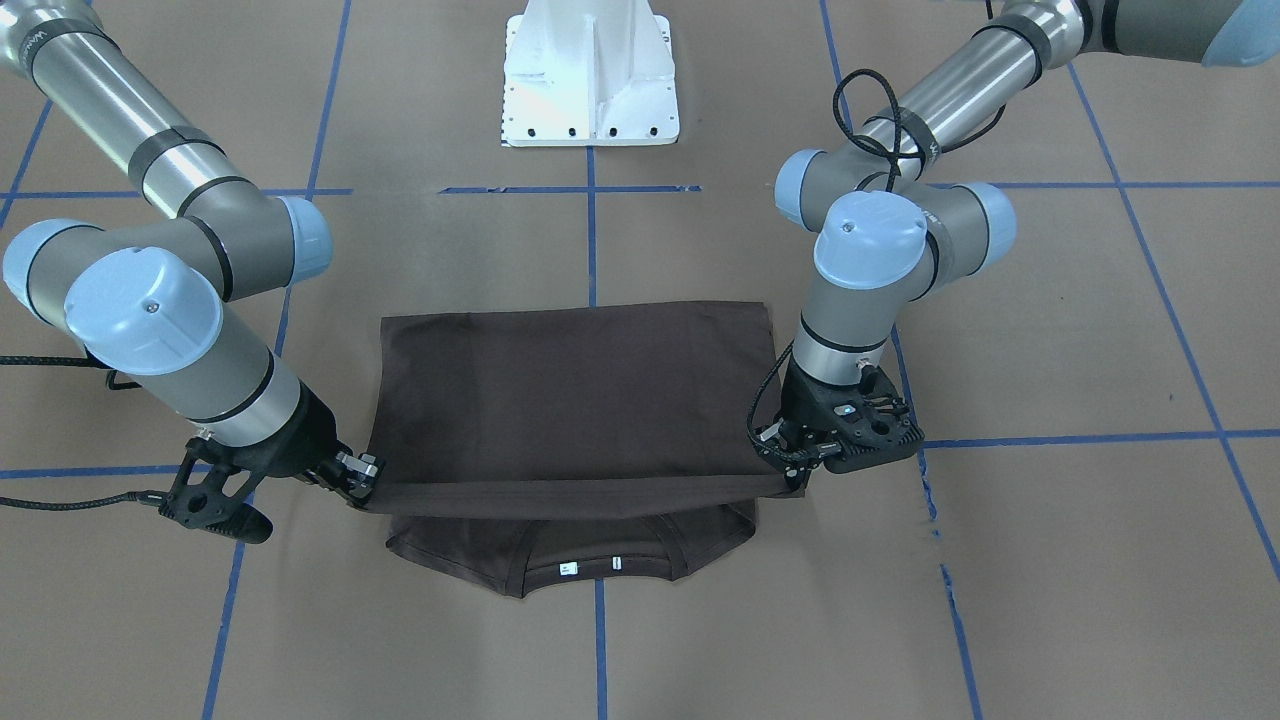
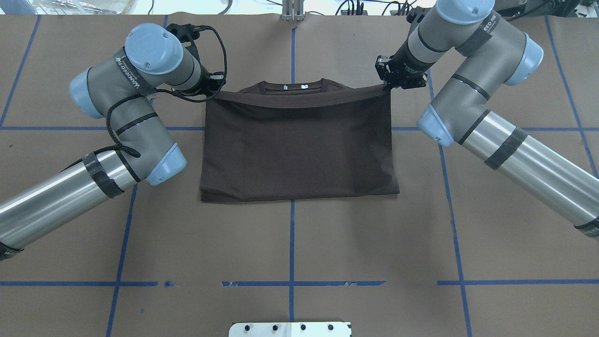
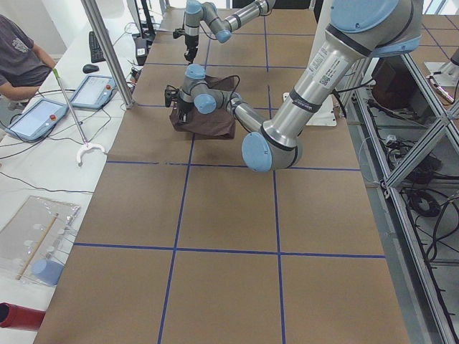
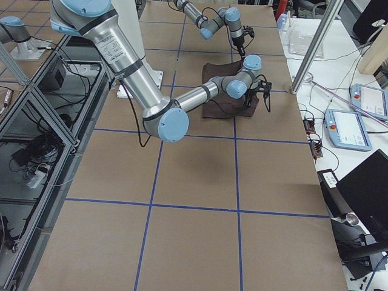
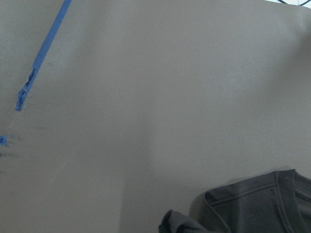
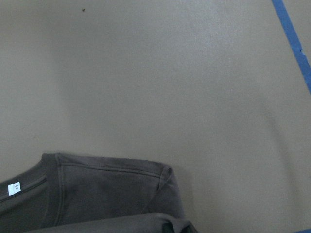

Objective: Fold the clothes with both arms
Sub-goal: 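Lay the hem down near the collar and open both grippers, then move the right gripper to the folded shirt's side edge and grasp it, then drag the folded shirt's edge toward the robot with the right gripper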

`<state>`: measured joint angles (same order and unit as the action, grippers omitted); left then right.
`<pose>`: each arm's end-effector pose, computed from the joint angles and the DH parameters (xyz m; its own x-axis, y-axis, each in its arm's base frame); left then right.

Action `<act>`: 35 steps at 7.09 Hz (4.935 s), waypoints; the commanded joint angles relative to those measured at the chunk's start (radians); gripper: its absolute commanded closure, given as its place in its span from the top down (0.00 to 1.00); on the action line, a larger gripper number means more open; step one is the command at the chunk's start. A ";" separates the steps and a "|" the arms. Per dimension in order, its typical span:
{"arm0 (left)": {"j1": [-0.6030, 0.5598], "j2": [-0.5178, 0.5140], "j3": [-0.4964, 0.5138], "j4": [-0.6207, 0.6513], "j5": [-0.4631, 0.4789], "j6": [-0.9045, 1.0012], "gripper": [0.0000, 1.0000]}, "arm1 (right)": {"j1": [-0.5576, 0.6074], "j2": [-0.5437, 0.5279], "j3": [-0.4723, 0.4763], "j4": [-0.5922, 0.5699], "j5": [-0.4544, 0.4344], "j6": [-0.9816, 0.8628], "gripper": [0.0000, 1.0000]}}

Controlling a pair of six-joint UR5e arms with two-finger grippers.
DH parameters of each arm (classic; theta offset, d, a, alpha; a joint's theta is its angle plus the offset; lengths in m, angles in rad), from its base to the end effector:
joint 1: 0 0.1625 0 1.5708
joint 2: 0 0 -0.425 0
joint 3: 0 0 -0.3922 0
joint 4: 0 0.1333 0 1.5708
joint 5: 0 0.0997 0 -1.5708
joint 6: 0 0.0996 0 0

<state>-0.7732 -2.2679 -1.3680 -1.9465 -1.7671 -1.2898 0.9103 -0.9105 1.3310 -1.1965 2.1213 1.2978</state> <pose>0.4623 -0.6102 0.2891 0.6038 -0.2092 -0.7692 0.4277 0.8993 0.0911 -0.3955 -0.6414 0.3264 0.5335 0.3122 0.7861 -0.3117 0.9366 -0.1604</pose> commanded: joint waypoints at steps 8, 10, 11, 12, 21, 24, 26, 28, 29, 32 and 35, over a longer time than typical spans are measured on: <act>0.000 -0.004 -0.039 0.014 -0.008 -0.028 1.00 | -0.166 -0.258 0.296 0.000 -0.111 -0.009 1.00; 0.002 0.001 -0.057 0.015 -0.008 -0.031 1.00 | -0.223 -0.295 0.342 0.000 -0.116 0.008 1.00; 0.003 0.001 -0.056 0.014 -0.008 -0.031 1.00 | -0.246 -0.304 0.343 0.000 -0.119 0.008 0.99; 0.003 0.002 -0.057 0.014 -0.008 -0.031 1.00 | -0.254 -0.307 0.343 0.000 -0.123 0.008 0.97; 0.005 0.005 -0.077 0.014 -0.008 -0.031 1.00 | -0.275 -0.344 0.344 0.000 -0.110 0.006 0.61; 0.005 0.005 -0.077 0.014 -0.006 -0.031 1.00 | -0.281 -0.344 0.350 0.000 -0.112 0.008 0.69; 0.005 0.007 -0.080 0.014 -0.006 -0.031 1.00 | -0.292 -0.344 0.352 0.000 -0.113 0.008 0.33; 0.005 0.007 -0.080 0.014 -0.006 -0.029 1.00 | -0.301 -0.344 0.353 0.000 -0.116 0.008 0.00; 0.005 0.007 -0.080 0.014 -0.006 -0.029 1.00 | -0.306 -0.346 0.367 0.000 -0.116 0.008 0.00; 0.005 0.007 -0.092 0.015 -0.006 -0.029 1.00 | -0.382 -0.532 0.573 -0.011 -0.107 0.008 0.00; 0.005 0.008 -0.103 0.020 -0.006 -0.032 1.00 | -0.658 -0.747 0.785 -0.011 -0.098 0.166 0.00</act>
<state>-0.7685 -2.2600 -1.4663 -1.9275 -1.7733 -1.3206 0.3721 -1.5942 2.0466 -1.2075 2.0236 1.3851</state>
